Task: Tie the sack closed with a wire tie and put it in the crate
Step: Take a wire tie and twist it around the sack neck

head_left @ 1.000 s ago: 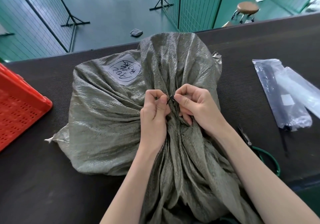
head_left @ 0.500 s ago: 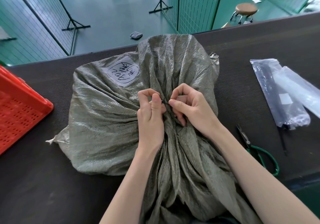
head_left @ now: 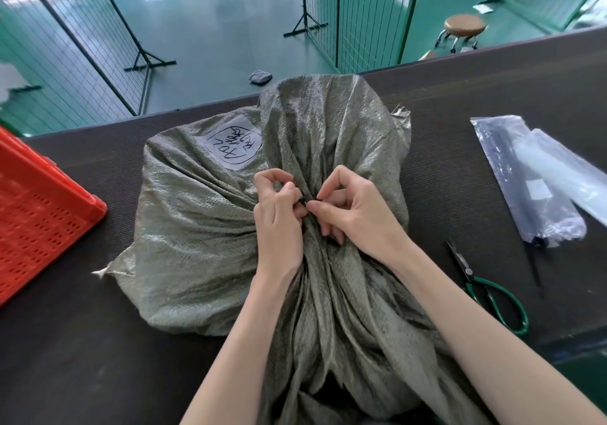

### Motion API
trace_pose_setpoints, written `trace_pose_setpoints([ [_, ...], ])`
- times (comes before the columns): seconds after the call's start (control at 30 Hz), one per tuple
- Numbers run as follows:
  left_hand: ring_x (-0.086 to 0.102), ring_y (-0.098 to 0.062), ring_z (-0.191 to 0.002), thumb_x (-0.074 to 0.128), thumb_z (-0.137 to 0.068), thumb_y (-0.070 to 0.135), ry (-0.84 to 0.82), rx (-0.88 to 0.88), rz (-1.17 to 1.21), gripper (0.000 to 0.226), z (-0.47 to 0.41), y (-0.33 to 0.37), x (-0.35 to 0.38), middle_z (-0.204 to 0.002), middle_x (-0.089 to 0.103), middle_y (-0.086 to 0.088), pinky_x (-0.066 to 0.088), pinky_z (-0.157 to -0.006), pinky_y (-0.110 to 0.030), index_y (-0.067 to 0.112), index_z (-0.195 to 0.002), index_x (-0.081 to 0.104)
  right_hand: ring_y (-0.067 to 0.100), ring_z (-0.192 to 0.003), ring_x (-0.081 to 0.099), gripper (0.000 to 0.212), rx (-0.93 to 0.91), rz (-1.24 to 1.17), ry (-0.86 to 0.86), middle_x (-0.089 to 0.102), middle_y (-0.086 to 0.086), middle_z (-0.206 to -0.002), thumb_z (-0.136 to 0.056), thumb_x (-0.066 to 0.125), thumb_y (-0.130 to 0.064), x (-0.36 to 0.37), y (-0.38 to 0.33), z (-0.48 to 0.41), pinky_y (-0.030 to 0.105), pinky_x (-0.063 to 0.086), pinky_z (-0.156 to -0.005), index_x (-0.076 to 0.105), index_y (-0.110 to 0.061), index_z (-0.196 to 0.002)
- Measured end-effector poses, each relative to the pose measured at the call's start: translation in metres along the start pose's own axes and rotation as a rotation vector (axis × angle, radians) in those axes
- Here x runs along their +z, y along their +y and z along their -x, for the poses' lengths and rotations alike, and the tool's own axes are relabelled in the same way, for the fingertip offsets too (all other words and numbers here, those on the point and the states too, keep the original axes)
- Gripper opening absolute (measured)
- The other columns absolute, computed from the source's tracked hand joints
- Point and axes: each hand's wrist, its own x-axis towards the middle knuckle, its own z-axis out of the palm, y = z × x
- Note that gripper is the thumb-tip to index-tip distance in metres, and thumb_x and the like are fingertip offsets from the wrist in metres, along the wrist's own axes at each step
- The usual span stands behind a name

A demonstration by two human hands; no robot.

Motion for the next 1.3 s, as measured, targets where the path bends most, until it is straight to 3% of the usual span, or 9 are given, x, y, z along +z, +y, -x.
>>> trace_pose_setpoints([
  [0.13,0.044,-0.014,-0.049,0.043,-0.079,0.014,0.004,0.012,-0.038,0.018,-0.001,-0.005,-0.003,-0.053,0.044,0.011,0.038,-0.053,-0.034,0.032,-0.081,0.046,0.021,-0.034,0.042,0.025,-0.048,-0.019,0.055,0.064,0.009,-0.057,-0.084,0.066,-0.003,0.003,0.001,0.0,0.024,0.035,-0.037,0.048,-0.017,-0.095],
  [0.23,0.042,-0.012,-0.05,0.043,-0.079,0.015,0.005,0.011,-0.042,0.018,-0.002,-0.009,-0.004,-0.048,0.045,0.014,0.036,-0.054,-0.032,0.032,-0.081,0.045,0.021,-0.036,0.048,0.035,-0.085,-0.016,0.072,0.066,0.008,-0.065,-0.08,0.068,0.0,0.004,0.002,0.001,0.024,0.041,-0.039,0.056,-0.024,-0.103],
  [0.4,0.041,-0.007,-0.05,0.043,-0.079,0.015,0.005,0.044,-0.077,0.015,-0.001,-0.008,-0.003,-0.057,0.043,0.013,0.033,-0.053,-0.029,0.029,-0.081,0.044,0.015,-0.038,0.053,0.026,-0.09,-0.029,0.111,0.062,-0.003,-0.072,-0.079,0.069,0.002,0.005,0.003,0.002,0.021,0.041,-0.043,0.068,-0.022,-0.088],
  [0.57,0.041,-0.007,-0.051,0.042,-0.081,0.013,-0.022,0.096,-0.129,0.015,0.001,-0.01,-0.006,-0.056,0.044,0.012,0.034,-0.054,-0.028,0.028,-0.078,0.043,0.014,-0.036,0.053,0.022,-0.096,-0.044,0.152,0.063,-0.006,-0.062,-0.081,0.066,0.003,0.008,0.005,0.002,0.019,0.04,-0.042,0.065,-0.018,-0.075],
  [0.7,0.039,-0.006,-0.049,0.043,-0.082,0.013,-0.07,0.123,-0.136,0.014,0.003,-0.011,-0.008,-0.049,0.047,0.015,0.031,-0.053,-0.03,0.027,-0.08,0.043,0.018,-0.039,0.054,0.023,-0.175,0.058,0.163,0.059,-0.003,-0.069,-0.081,0.065,0.005,0.009,0.004,0.003,0.021,0.041,-0.043,0.061,-0.017,-0.074],
  [0.87,0.037,-0.013,-0.053,0.048,-0.091,0.025,-0.14,0.217,-0.198,0.008,0.011,-0.009,-0.011,-0.053,0.049,0.014,0.033,-0.057,-0.035,0.026,-0.083,0.045,0.009,-0.069,0.052,0.008,-0.403,0.318,0.263,0.055,0.003,-0.079,-0.079,0.063,0.006,0.006,0.002,0.004,0.015,0.04,-0.064,0.062,-0.001,-0.075],
  [1.17,0.044,-0.009,-0.054,0.049,-0.095,0.024,-0.236,0.327,-0.341,0.007,0.028,-0.001,-0.017,-0.059,0.05,0.009,0.038,-0.056,-0.026,0.02,-0.09,0.05,0.014,-0.073,0.048,0.01,-0.429,0.381,0.397,0.057,0.001,-0.082,-0.076,0.067,0.002,-0.002,-0.004,0.015,0.026,0.04,-0.071,0.061,-0.005,-0.072],
  [1.3,0.049,-0.003,-0.055,0.052,-0.096,0.016,-0.267,0.414,-0.427,0.005,0.033,0.009,-0.02,-0.062,0.053,0.01,0.035,-0.057,-0.01,0.013,-0.092,0.051,0.016,-0.067,0.048,0.013,-0.395,0.311,0.383,0.06,0.001,-0.079,-0.075,0.066,0.004,-0.003,-0.015,0.025,0.019,0.037,-0.065,0.059,-0.007,-0.072],
])
